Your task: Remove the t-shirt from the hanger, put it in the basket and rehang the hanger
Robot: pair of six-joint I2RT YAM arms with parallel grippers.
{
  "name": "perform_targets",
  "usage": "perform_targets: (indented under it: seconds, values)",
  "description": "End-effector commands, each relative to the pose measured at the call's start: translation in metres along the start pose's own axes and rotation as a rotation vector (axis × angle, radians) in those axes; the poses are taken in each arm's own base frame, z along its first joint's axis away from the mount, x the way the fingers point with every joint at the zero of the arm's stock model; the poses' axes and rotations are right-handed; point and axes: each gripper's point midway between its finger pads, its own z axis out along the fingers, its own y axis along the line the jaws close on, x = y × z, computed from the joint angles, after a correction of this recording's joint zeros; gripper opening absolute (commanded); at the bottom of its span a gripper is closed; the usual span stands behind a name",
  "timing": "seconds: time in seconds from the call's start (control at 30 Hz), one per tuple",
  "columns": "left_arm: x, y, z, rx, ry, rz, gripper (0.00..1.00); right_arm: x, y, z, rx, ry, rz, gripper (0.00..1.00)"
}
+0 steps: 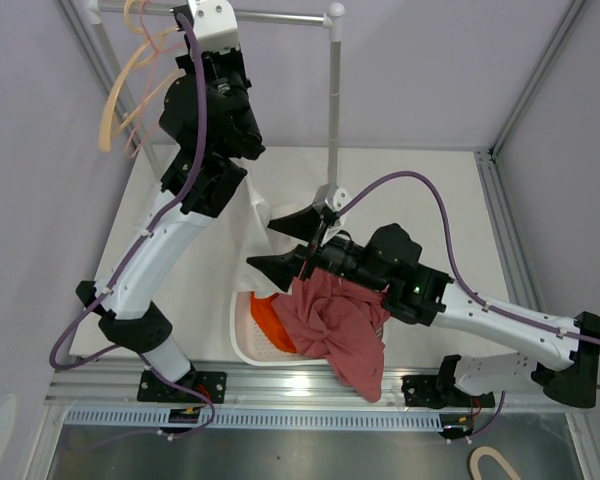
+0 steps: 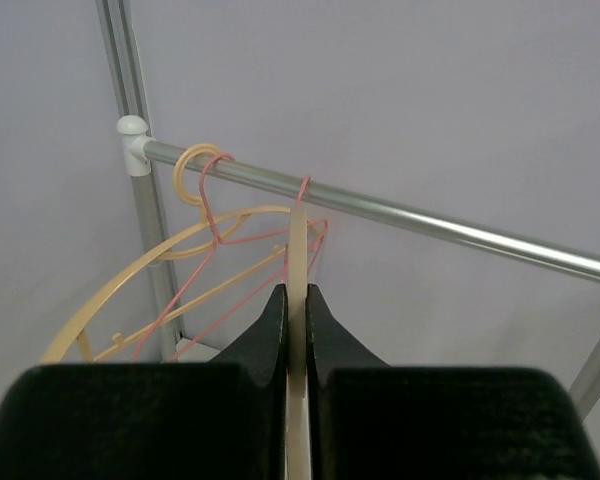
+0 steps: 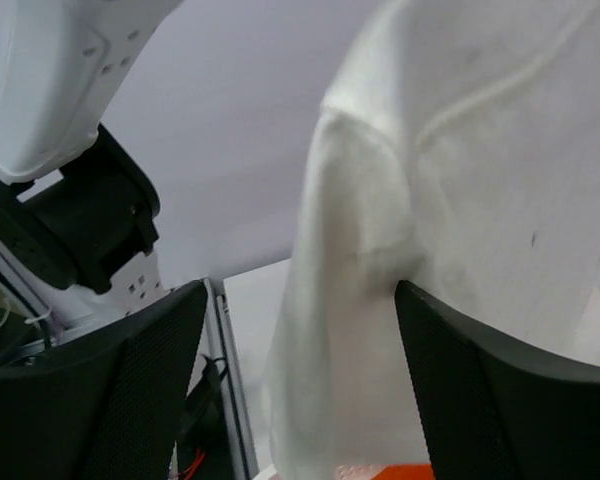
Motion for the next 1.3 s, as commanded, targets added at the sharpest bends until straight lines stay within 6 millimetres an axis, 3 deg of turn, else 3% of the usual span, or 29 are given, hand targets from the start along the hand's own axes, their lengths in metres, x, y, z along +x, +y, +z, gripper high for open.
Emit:
perform_targets:
  seconds: [0.0, 0.07, 0.2, 0.27, 0.3, 0.33, 0.5, 0.6, 0.63, 0.67, 0.7, 0.77, 0.9, 0.93, 0.97, 1.07, 1.17, 1.27]
  values:
    - [-0.004, 0.008, -0.009, 0.006, 0.024, -0.043, 0.01, -0.04, 0.006, 0.02, -0.017, -0.115, -0.048, 0.79]
    - [0.003, 0.005, -0.012, 0.03, 0.04, -0.065, 0.01, -0.032, 0.005, 0.03, -0.02, -0.094, -0.051, 0.74]
    - [0.008, 0.001, -0.015, 0.057, 0.061, -0.089, 0.01, -0.005, -0.006, 0.047, 0.021, -0.028, -0.035, 0.22]
    - [0.008, 0.001, -0.013, 0.047, 0.054, -0.073, 0.01, 0.001, -0.005, 0.047, 0.018, -0.012, -0.022, 0.22]
    - [0.008, 0.001, -0.012, 0.042, 0.048, -0.068, 0.01, 0.002, -0.005, 0.045, 0.018, -0.007, -0.016, 0.16]
    - [0.004, 0.003, -0.011, 0.036, 0.037, -0.071, 0.01, 0.001, -0.004, 0.042, 0.02, -0.006, -0.008, 0.0]
    - [-0.003, 0.006, -0.002, 0.01, -0.003, -0.067, 0.01, -0.007, 0.001, 0.022, 0.032, -0.002, 0.008, 0.0]
    - [-0.002, 0.009, 0.011, -0.02, -0.024, -0.041, 0.01, -0.018, 0.017, 0.0, 0.01, 0.003, 0.033, 0.0]
    - [0.009, 0.0, 0.017, -0.02, -0.015, -0.012, 0.01, -0.018, 0.028, -0.007, -0.014, 0.011, 0.052, 0.0]
    - [0.002, 0.004, 0.021, -0.031, -0.028, -0.024, 0.01, -0.029, 0.035, -0.02, -0.026, -0.01, 0.064, 0.0]
    - [0.004, 0.005, 0.027, -0.044, -0.033, -0.013, 0.01, -0.016, 0.034, -0.028, -0.005, 0.021, 0.076, 0.0]
    - [0.004, 0.001, 0.037, -0.056, -0.046, -0.003, 0.01, -0.009, 0.043, -0.044, -0.013, 0.038, 0.13, 0.0]
    - [0.001, -0.003, 0.052, -0.073, -0.079, 0.013, 0.01, 0.02, 0.042, -0.081, 0.033, 0.089, 0.229, 0.0]
    - [0.002, -0.004, 0.054, -0.073, -0.085, 0.025, 0.01, 0.041, 0.038, -0.088, 0.055, 0.125, 0.241, 0.0]
    - [-0.005, -0.001, 0.055, -0.079, -0.099, 0.009, 0.01, 0.048, 0.033, -0.092, 0.086, 0.132, 0.266, 0.0]
    - [-0.001, -0.003, 0.057, -0.074, -0.092, 0.019, 0.01, 0.075, 0.015, -0.109, 0.186, 0.172, 0.272, 0.0]
    - [-0.009, 0.006, 0.056, -0.075, -0.107, 0.01, 0.01, 0.078, 0.006, -0.11, 0.224, 0.175, 0.237, 0.0]
    - [-0.021, 0.014, 0.058, -0.082, -0.137, 0.006, 0.01, 0.073, 0.01, -0.109, 0.205, 0.177, 0.237, 0.0]
